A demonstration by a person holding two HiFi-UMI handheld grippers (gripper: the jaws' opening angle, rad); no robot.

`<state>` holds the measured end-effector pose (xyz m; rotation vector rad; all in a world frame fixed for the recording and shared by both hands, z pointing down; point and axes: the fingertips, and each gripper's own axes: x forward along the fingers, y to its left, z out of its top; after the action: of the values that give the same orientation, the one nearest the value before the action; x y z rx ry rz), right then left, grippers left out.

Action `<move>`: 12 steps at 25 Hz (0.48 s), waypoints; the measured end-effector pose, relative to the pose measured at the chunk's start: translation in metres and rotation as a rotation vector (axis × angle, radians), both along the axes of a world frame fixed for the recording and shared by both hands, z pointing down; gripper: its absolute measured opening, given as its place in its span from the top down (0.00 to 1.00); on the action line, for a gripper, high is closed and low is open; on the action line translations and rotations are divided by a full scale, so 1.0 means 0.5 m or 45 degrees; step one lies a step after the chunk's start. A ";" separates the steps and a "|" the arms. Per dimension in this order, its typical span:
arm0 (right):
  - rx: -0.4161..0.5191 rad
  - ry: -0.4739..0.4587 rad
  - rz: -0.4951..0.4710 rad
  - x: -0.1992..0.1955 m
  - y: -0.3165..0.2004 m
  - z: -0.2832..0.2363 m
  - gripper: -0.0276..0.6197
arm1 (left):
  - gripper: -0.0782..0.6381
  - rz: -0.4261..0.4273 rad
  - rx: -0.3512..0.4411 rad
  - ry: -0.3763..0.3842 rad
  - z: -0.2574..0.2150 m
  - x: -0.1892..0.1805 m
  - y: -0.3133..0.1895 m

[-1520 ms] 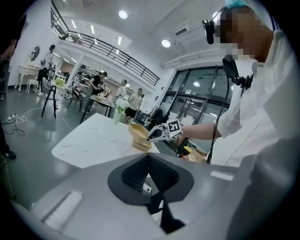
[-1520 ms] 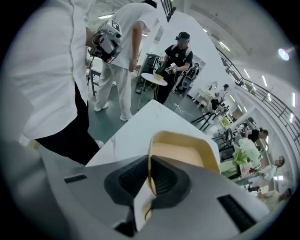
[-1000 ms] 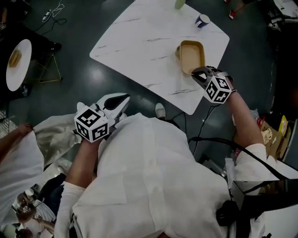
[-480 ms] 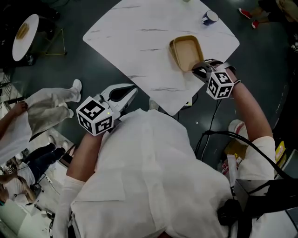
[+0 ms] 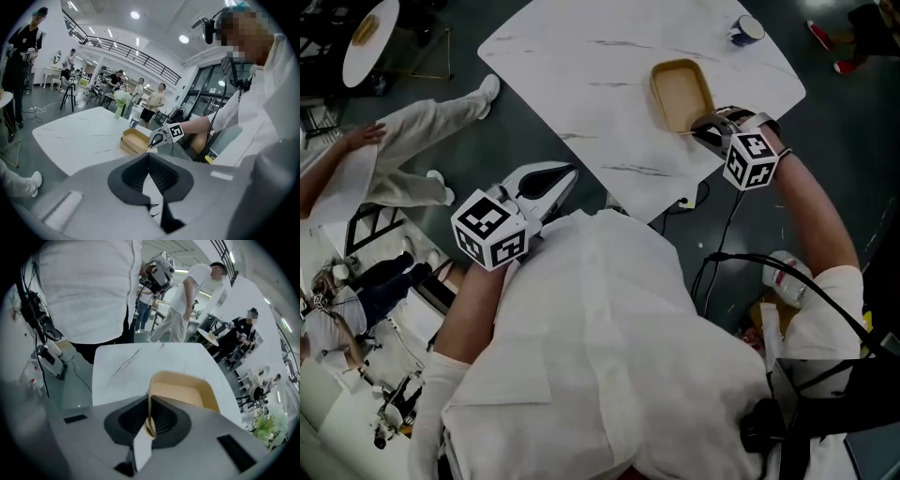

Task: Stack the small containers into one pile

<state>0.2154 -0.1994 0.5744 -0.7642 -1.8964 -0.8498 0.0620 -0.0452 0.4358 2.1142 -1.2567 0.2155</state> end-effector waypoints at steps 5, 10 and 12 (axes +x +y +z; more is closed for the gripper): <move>0.011 -0.009 -0.057 0.013 -0.009 0.003 0.93 | 0.88 -0.023 -0.012 -0.011 0.003 0.014 -0.002; 0.010 0.006 -0.099 0.022 -0.015 0.007 0.93 | 0.88 -0.036 -0.013 -0.019 -0.001 0.027 -0.006; 0.005 0.006 -0.102 0.022 -0.016 0.011 0.93 | 0.88 -0.043 -0.011 -0.023 -0.003 0.030 -0.006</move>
<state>0.2266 -0.2072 0.5800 -0.8442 -1.8699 -0.9003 0.0767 -0.0480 0.4342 2.0861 -1.2990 0.2258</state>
